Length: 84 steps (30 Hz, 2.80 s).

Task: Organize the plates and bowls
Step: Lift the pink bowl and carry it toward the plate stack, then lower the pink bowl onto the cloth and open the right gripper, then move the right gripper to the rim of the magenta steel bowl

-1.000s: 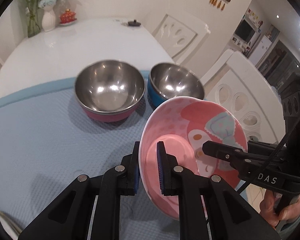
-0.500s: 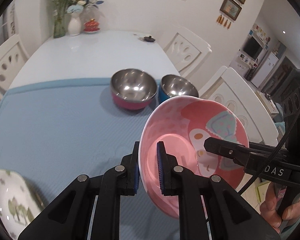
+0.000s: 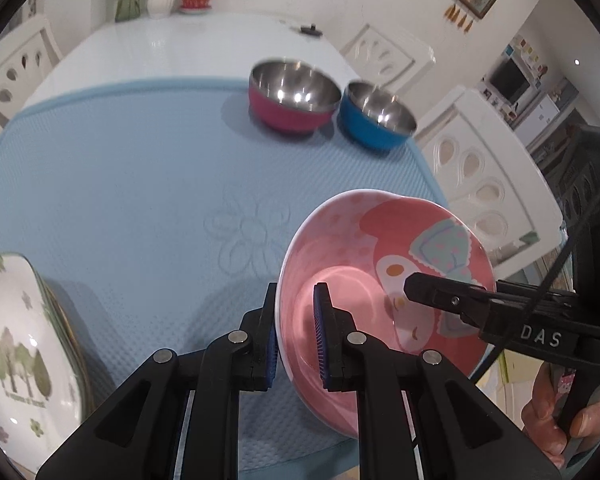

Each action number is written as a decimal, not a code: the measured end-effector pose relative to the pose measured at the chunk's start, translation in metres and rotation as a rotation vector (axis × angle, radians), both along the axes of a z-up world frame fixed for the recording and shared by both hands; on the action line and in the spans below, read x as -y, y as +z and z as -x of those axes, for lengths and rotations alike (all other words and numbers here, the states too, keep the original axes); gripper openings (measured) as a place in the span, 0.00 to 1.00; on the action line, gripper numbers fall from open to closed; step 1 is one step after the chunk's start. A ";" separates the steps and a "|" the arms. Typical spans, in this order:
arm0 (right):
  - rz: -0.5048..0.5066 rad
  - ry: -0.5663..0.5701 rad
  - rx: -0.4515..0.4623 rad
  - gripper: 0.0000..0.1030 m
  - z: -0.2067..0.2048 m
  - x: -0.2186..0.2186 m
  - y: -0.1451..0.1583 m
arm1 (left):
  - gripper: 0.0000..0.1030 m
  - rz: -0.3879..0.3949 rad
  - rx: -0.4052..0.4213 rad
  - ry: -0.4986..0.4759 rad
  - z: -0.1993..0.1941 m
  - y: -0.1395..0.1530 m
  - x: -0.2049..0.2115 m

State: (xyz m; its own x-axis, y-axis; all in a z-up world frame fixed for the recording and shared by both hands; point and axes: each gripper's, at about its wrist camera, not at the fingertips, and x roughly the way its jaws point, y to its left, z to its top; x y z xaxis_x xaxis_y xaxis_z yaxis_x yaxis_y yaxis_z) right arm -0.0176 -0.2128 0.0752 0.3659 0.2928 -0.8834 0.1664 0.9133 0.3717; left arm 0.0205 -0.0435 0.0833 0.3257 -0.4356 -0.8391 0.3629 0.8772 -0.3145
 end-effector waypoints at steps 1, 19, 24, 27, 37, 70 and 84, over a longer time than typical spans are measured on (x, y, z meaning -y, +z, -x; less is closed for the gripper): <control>-0.004 -0.006 -0.012 0.27 0.000 0.000 -0.004 | 0.11 -0.002 -0.012 -0.004 0.000 -0.006 0.000; -0.051 -0.085 -0.070 0.27 0.024 0.012 -0.029 | 0.14 0.013 -0.061 -0.042 0.001 -0.017 -0.026; -0.070 -0.067 -0.026 0.27 0.039 0.014 -0.009 | 0.14 0.014 -0.036 -0.049 0.003 -0.003 -0.038; -0.071 -0.058 -0.006 0.27 0.044 0.011 0.002 | 0.14 0.009 -0.020 -0.071 0.007 0.004 -0.041; 0.071 -0.007 0.008 0.27 0.050 -0.008 0.030 | 0.14 -0.045 0.031 -0.174 0.026 0.018 -0.039; -0.017 -0.243 0.149 0.53 -0.005 0.093 0.095 | 0.60 0.094 0.173 -0.101 -0.060 0.085 0.004; -0.074 -0.139 0.011 0.53 -0.142 0.093 0.014 | 0.60 -0.051 0.126 -0.061 -0.166 0.030 0.022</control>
